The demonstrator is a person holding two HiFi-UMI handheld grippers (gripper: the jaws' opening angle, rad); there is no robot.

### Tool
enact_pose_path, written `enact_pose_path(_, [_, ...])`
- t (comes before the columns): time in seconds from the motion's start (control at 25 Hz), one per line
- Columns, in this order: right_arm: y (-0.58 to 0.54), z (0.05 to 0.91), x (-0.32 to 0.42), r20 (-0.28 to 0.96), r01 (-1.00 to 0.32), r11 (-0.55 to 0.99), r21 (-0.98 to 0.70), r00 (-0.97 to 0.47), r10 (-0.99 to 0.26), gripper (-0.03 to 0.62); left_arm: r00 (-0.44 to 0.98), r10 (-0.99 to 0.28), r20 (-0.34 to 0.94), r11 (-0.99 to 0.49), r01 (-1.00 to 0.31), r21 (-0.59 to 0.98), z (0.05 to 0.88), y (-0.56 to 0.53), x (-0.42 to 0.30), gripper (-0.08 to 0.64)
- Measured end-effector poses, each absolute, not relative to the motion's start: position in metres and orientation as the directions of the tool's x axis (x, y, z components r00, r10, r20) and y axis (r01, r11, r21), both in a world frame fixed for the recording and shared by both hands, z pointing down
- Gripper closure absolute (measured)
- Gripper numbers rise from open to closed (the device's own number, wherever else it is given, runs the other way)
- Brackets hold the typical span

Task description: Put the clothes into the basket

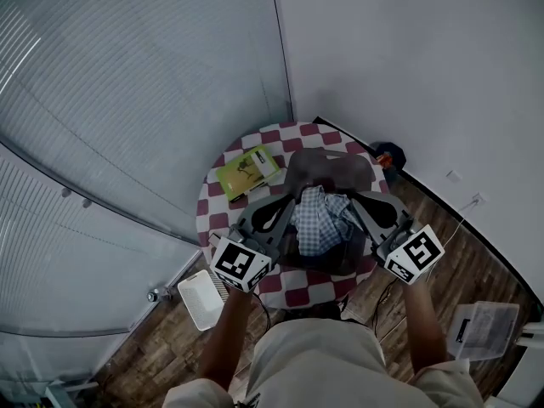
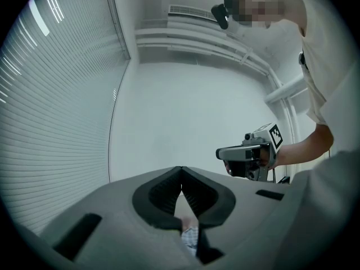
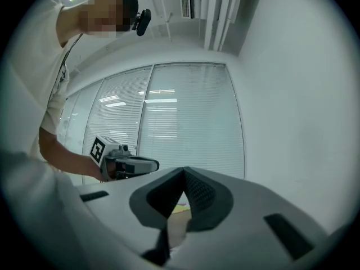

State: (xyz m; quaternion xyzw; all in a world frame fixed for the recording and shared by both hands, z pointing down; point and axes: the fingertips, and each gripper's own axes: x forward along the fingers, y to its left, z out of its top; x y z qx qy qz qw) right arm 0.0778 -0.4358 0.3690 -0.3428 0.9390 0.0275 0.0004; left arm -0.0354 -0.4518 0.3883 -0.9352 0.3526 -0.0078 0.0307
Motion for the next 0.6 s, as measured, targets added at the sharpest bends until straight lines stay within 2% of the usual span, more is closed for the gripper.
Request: enact_pose_path(0.6, [-0.425,0.388,0.092,0.016,-0.683,0.728,0.061,-0.729,-0.685,0.572,0.788,-0.615,0.027,-0.788,-0.612,-0.075,0.403,-0.445,-0.013,0.546])
